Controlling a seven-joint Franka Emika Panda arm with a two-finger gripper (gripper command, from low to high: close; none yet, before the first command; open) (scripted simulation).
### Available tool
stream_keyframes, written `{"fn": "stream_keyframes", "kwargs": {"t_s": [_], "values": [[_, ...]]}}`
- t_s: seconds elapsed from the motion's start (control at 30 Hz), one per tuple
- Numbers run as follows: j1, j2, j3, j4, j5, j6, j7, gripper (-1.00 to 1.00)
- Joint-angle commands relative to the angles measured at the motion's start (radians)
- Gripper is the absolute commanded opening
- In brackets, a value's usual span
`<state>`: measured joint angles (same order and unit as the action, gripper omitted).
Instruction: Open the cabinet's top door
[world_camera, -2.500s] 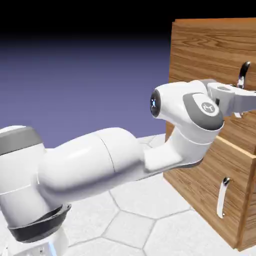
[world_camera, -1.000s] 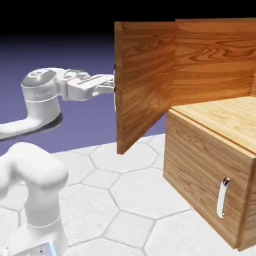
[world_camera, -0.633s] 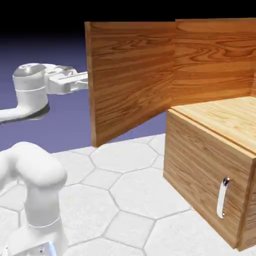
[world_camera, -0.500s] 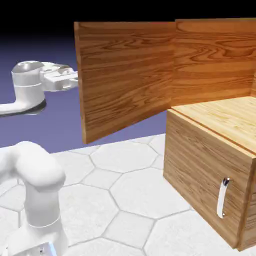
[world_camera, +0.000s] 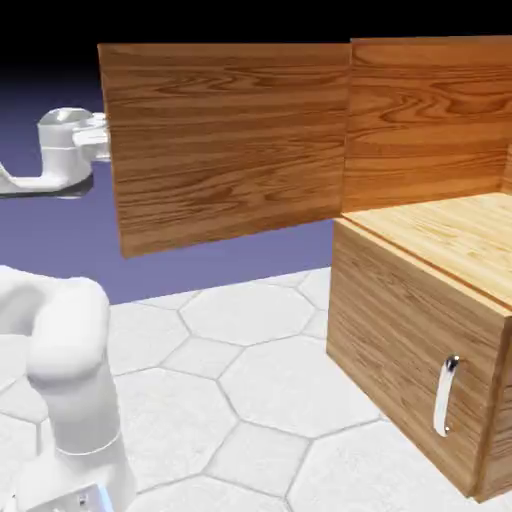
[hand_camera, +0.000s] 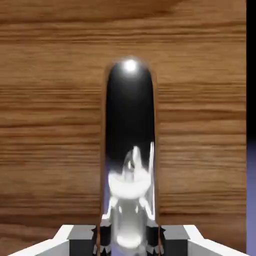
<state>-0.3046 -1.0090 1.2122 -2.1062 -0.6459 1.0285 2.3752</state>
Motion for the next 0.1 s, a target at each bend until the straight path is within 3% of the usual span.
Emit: {"fn": "stream_keyframes", "kwargs": {"t_s": [0.0, 0.07], "values": [[-0.036, 0.0, 0.023, 0.034, 0.008, -0.022, -0.005, -1.0], [-0.097, -0.001, 0.06, 0.091, 0.021, -0.056, -0.015, -1.0]]}}
